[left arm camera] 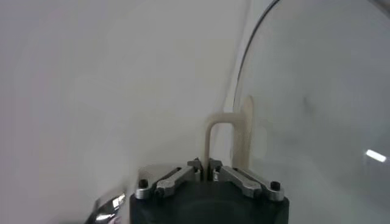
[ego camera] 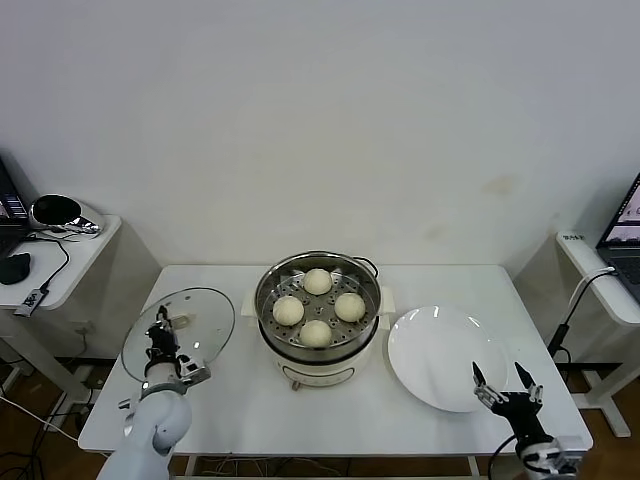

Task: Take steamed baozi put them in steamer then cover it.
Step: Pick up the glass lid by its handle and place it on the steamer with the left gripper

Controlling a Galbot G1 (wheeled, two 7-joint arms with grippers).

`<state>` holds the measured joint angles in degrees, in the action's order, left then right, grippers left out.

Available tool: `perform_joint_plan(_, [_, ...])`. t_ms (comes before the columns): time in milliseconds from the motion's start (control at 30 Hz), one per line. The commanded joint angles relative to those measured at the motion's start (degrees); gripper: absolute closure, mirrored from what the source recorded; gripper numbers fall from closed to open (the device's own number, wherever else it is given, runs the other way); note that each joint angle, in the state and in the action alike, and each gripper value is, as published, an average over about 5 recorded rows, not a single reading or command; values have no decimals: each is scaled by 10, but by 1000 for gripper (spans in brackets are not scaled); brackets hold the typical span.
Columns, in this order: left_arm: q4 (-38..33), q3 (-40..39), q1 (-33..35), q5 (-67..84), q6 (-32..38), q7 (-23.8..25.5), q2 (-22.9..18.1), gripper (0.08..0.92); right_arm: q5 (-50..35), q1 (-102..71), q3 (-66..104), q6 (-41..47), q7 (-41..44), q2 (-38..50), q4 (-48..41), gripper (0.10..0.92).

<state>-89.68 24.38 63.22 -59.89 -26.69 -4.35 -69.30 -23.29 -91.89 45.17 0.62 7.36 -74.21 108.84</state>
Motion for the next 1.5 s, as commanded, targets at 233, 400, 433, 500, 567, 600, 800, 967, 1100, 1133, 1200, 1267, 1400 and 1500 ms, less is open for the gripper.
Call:
perform_joint_plan(233, [-266,-12,44,-207,-178,155,-74,860,27,23,-1,26,-24,-17,10,203])
perform_joint_plan(400, [-260,-49,25,-234,-178,166,-106,860,34,11,3,30,-34,-21,25,203])
perform_joint_plan(433, [-255,-55,18,-241,-178,167,-114,860,36,8,4,32,-35,-23,28,203])
perform_joint_plan(500, [-240,-73,-1,-258,-176,170,-130,860,40,5,6,34,-35,-28,35,203])
perform_joint_plan(567, [-224,-96,-23,-274,-176,173,-147,860,48,3,6,36,-35,-34,38,203])
perform_joint_plan(600, [-215,-108,-34,-282,-175,176,-155,860,52,3,6,37,-35,-36,38,203])
perform_joint_plan(800, [-165,-176,-97,-310,-175,193,-202,860,71,8,6,38,-37,-52,23,203])
perform_joint_plan(967, [-137,-244,-124,-302,-175,181,-222,860,75,9,8,40,-39,-58,12,203])
perform_joint_plan(1100, [-116,-300,-139,-265,-176,159,-224,860,77,8,9,42,-40,-59,6,203])
perform_joint_plan(1133, [-106,-308,-144,-255,-176,151,-224,860,77,8,9,43,-40,-60,5,203])
perform_joint_plan(1200, [-83,-320,-153,-239,-176,133,-224,860,79,10,7,45,-40,-61,5,203])
perform_joint_plan(1267, [-56,-325,-160,-232,-177,116,-224,860,82,11,5,49,-42,-63,6,203])
perform_joint_plan(1400, [-29,-325,-165,-237,-179,114,-224,860,86,12,1,55,-45,-66,6,203])
perform_joint_plan(1500, [-27,-324,-164,-248,-179,129,-225,860,86,11,1,55,-45,-66,8,203])
